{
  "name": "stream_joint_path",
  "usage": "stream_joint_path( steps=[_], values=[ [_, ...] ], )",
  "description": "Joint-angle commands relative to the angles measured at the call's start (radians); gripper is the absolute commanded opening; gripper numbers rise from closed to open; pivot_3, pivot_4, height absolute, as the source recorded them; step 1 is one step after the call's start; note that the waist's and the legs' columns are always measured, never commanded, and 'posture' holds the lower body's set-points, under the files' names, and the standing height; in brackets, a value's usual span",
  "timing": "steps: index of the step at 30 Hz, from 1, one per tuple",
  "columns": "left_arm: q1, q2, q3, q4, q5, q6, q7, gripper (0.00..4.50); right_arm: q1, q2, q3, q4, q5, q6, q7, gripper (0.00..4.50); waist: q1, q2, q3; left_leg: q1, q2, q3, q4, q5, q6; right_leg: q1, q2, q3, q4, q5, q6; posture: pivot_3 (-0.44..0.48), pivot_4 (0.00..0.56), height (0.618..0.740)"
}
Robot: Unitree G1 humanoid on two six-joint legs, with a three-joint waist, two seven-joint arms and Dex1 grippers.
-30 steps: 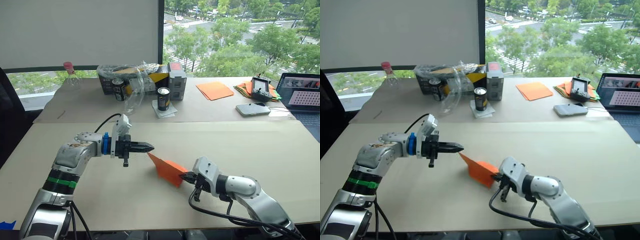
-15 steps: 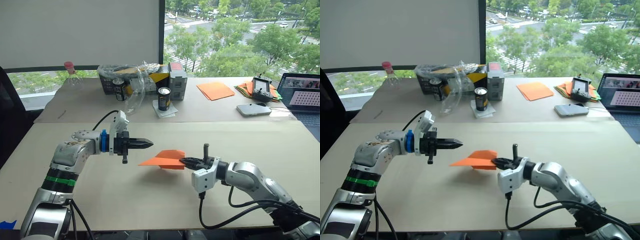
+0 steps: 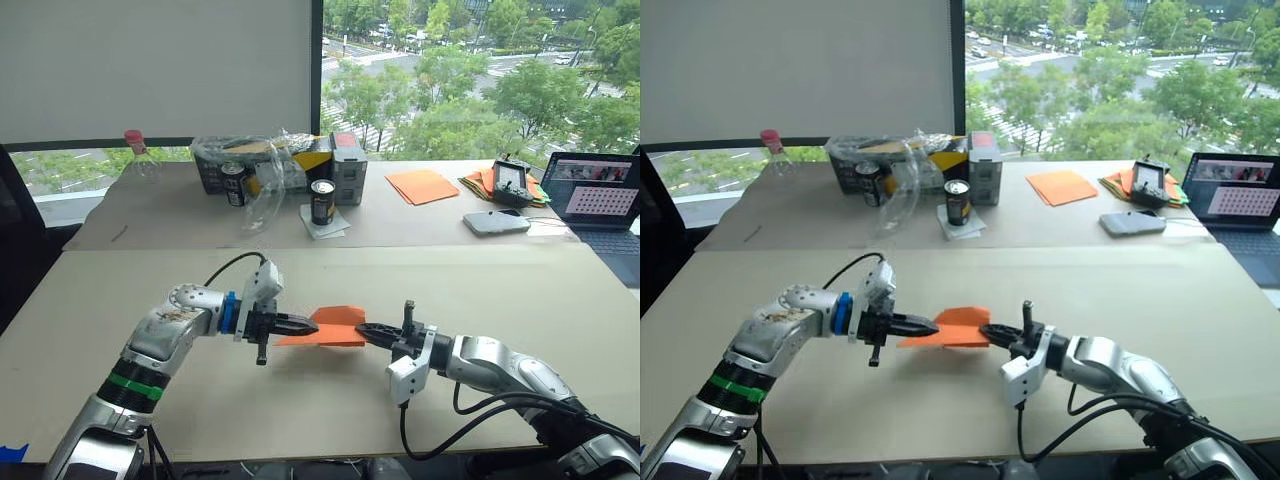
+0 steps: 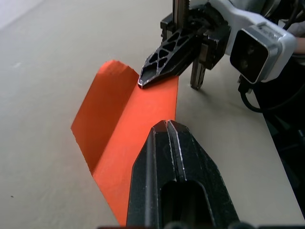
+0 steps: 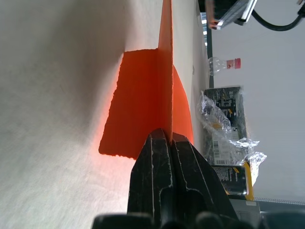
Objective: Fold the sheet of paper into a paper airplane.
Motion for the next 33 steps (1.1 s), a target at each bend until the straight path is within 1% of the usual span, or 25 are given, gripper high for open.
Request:
stream_joint_path(
  steps=[1, 4, 6, 10, 14, 17, 21, 24, 26, 28, 29, 30, 31, 32, 33],
  values=[
    [-0.007, -0.013, -0.028, 0.011, 0.051, -0.051, 0.010, 0.00, 0.013, -0.007, 0.033, 0.046, -0.045, 0.009, 0.025, 0.02, 0.001, -0.001, -0.001, 0.000, 0.000, 0.000, 0.000, 0.000, 0.000, 0.000, 0.000, 0.000, 0.000, 0.000, 0.000, 0.000, 0.150, 0.670],
    [-0.013, -0.049, -0.051, 0.066, 0.111, -0.081, 0.062, 0.00, 0.010, -0.018, 0.029, 0.013, -0.012, 0.005, 0.073, 0.02, 0.003, -0.001, -0.001, 0.000, 0.000, 0.000, 0.000, 0.000, 0.000, 0.000, 0.000, 0.000, 0.000, 0.000, 0.000, 0.000, 0.150, 0.670],
    [-0.017, -0.071, -0.051, 0.090, 0.128, -0.090, 0.083, 0.00, 0.008, -0.022, 0.031, -0.009, 0.030, 0.016, 0.132, 0.02, 0.005, -0.001, -0.001, 0.000, 0.000, 0.000, 0.000, 0.000, 0.000, 0.000, 0.000, 0.000, 0.000, 0.000, 0.000, 0.000, 0.150, 0.670],
    [-0.013, -0.095, -0.057, 0.120, 0.146, -0.108, 0.088, 0.00, 0.008, -0.022, 0.037, -0.038, 0.091, 0.064, 0.254, 0.02, 0.009, -0.001, -0.001, -0.001, 0.000, 0.000, 0.000, -0.001, 0.001, -0.001, 0.000, 0.000, -0.001, -0.001, 0.001, 0.000, 0.150, 0.670],
    [0.017, -0.109, -0.072, 0.105, 0.155, -0.111, 0.085, 0.00, 0.020, -0.014, 0.035, -0.093, 0.152, 0.208, 0.418, 0.02, 0.012, -0.001, -0.001, -0.002, -0.001, 0.000, 0.000, -0.001, 0.002, -0.001, -0.001, -0.001, -0.001, -0.001, 0.002, 0.000, 0.150, 0.670],
    [0.041, -0.115, -0.074, 0.092, 0.159, -0.112, 0.093, 0.00, 0.034, -0.023, 0.040, -0.189, 0.200, 0.307, 0.550, 0.02, 0.014, -0.001, -0.001, -0.003, -0.002, -0.001, 0.001, -0.002, 0.003, -0.001, -0.002, -0.001, -0.002, -0.002, 0.003, 0.000, 0.150, 0.670],
    [0.054, -0.117, -0.075, 0.096, 0.167, -0.120, 0.102, 0.00, 0.067, -0.032, 0.024, -0.290, 0.269, 0.405, 0.648, 0.02, 0.015, -0.001, -0.001, -0.003, -0.002, -0.001, 0.000, -0.002, 0.003, -0.001, -0.002, -0.001, -0.002, -0.002, 0.003, 0.000, 0.150, 0.670],
    [0.058, -0.097, -0.098, 0.093, 0.203, -0.152, 0.098, 0.00, 0.082, -0.060, -0.005, -0.356, 0.336, 0.466, 0.723, 0.96, 0.016, -0.001, -0.001, -0.003, -0.002, -0.001, 0.000, -0.002, 0.003, -0.001, -0.002, -0.001, -0.002, -0.002, 0.003, 0.000, 0.150, 0.670],
    [0.058, -0.100, -0.093, 0.088, 0.199, -0.148, 0.099, 0.00, 0.080, -0.088, -0.029, -0.386, 0.374, 0.480, 0.753, 1.60, 0.016, 0.000, -0.001, -0.003, -0.002, -0.001, 0.000, -0.002, 0.003, 0.000, -0.002, -0.001, -0.002, -0.002, 0.003, 0.000, 0.150, 0.670],
    [0.058, -0.104, -0.085, 0.087, 0.192, -0.141, 0.100, 0.00, 0.081, -0.110, -0.061, -0.402, 0.466, 0.508, 0.794, 2.32, 0.016, 0.000, -0.001, -0.003, -0.002, -0.001, 0.000, -0.002, 0.003, 0.000, -0.002, -0.001, -0.002, -0.002, 0.003, 0.000, 0.150, 0.670],
    [0.058, -0.104, -0.084, 0.090, 0.192, -0.142, 0.101, 0.00, 0.083, -0.120, -0.084, -0.403, 0.539, 0.556, 0.830, 2.63, 0.016, 0.000, -0.001, -0.003, -0.002, -0.001, 0.000, -0.002, 0.003, 0.000, -0.002, -0.001, -0.002, -0.002, 0.003, 0.000, 0.150, 0.670],
    [0.058, -0.104, -0.083, 0.093, 0.193, -0.144, 0.100, 0.00, 0.083, -0.126, -0.100, -0.404, 0.589, 0.592, 0.856, 2.63, 0.016, 0.000, -0.001, -0.003, -0.001, -0.001, 0.000, -0.002, 0.003, 0.000, -0.002, -0.001, -0.002, -0.002, 0.003, 0.000, 0.150, 0.670],
    [0.058, -0.104, -0.083, 0.095, 0.193, -0.145, 0.100, 0.00, 0.089, -0.126, -0.129, -0.411, 0.673, 0.684, 0.886, 2.63, 0.017, -0.001, -0.001, -0.003, -0.001, -0.001, 0.000, -0.002, 0.003, 0.000, -0.002, -0.001, -0.002, -0.002, 0.003, 0.000, 0.150, 0.670],
    [0.059, -0.104, -0.082, 0.096, 0.192, -0.145, 0.100, 0.00, 0.085, -0.108, -0.176, -0.416, 0.784, 0.829, 0.901, 2.63, 0.016, -0.001, -0.001, -0.003, -0.001, -0.001, 0.000, -0.002, 0.003, 0.000, -0.002, -0.001, -0.003, -0.002, 0.003, 0.000, 0.150, 0.670],
    [0.059, -0.104, -0.081, 0.097, 0.191, -0.144, 0.099, 0.00, 0.081, -0.095, -0.207, -0.423, 0.857, 0.932, 0.907, 2.63, 0.016, 0.000, -0.001, -0.003, -0.001, -0.002, 0.000, -0.002, 0.003, -0.001, -0.002, -0.001, -0.003, -0.002, 0.003, 0.000, 0.150, 0.670]
  ],
)
